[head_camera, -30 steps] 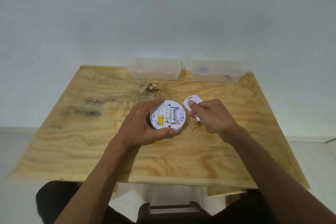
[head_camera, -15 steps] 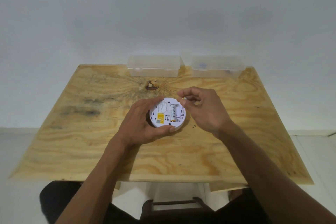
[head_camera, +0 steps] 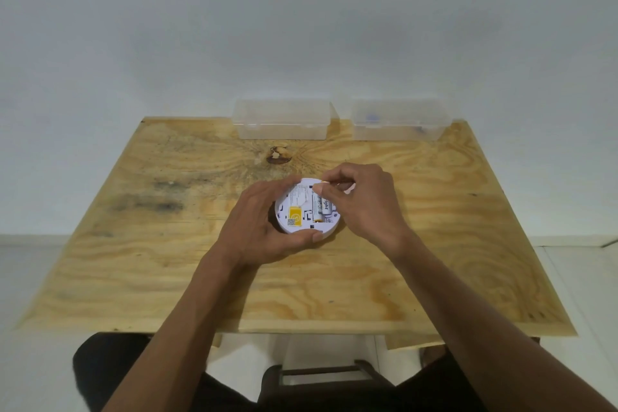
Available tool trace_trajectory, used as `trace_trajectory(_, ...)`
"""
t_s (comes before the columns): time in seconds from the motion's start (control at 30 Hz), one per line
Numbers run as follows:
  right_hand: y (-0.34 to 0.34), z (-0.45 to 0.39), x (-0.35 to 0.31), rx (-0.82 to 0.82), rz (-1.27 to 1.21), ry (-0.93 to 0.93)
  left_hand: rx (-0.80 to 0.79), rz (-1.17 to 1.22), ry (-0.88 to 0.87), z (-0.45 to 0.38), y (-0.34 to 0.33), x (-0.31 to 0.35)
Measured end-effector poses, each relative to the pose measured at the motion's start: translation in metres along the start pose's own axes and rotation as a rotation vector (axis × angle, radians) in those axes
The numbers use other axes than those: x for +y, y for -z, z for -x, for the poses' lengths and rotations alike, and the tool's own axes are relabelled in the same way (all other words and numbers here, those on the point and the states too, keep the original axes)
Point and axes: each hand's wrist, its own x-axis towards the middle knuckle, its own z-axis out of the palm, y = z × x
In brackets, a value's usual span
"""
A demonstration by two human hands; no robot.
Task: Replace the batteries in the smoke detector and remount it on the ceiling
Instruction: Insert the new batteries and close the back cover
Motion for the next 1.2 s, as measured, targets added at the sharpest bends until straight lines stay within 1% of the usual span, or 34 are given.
trace_trajectory(0.13,-0.005,0.003,0.004,0.021,0.137,0.073,0.011,-0.029,0.011,0.001,-0.002,-0.005)
trace_trajectory(0.33,-0.010,0.008,0.018,0.042,0.241,0.167,-0.007,-0.073,0.065,0.002,-0.006,-0.013)
trace_trajectory(0.47,-0.018,0.016,0.024,0.127,0.280,0.213,-0.004,-0.092,0.074,0.002,-0.007,-0.012)
trace_trajectory(0.6,-0.020,0.020,0.027,0.203,0.451,0.295,0.008,-0.092,0.064,0.002,-0.007,-0.011)
trace_trajectory(0.7,-0.021,0.023,0.026,0.212,0.542,0.320,0.005,-0.092,0.083,0.003,-0.008,-0.013)
trace_trajectory(0.77,-0.023,0.027,0.024,0.202,0.535,0.312,0.008,-0.084,0.112,0.004,-0.008,-0.013)
trace_trajectory(0.9,-0.027,0.030,0.018,0.202,0.529,0.233,0.022,-0.081,0.099,0.003,-0.009,-0.014)
trace_trajectory(1.03,-0.026,0.029,0.014,0.174,0.513,0.193,0.036,-0.048,0.100,0.004,-0.010,-0.012)
trace_trajectory(1.1,-0.025,0.027,0.016,0.140,0.435,0.173,0.030,-0.055,0.107,0.004,-0.009,-0.011)
trace_trajectory(1.13,-0.023,0.024,0.017,0.138,0.352,0.150,0.027,-0.054,0.112,0.004,-0.008,-0.012)
trace_trajectory(1.17,-0.021,0.022,0.017,0.180,0.260,0.127,0.022,-0.051,0.111,0.004,-0.008,-0.012)
trace_trajectory(1.2,-0.018,0.019,0.019,0.258,0.188,0.100,0.015,-0.052,0.109,0.005,-0.007,-0.012)
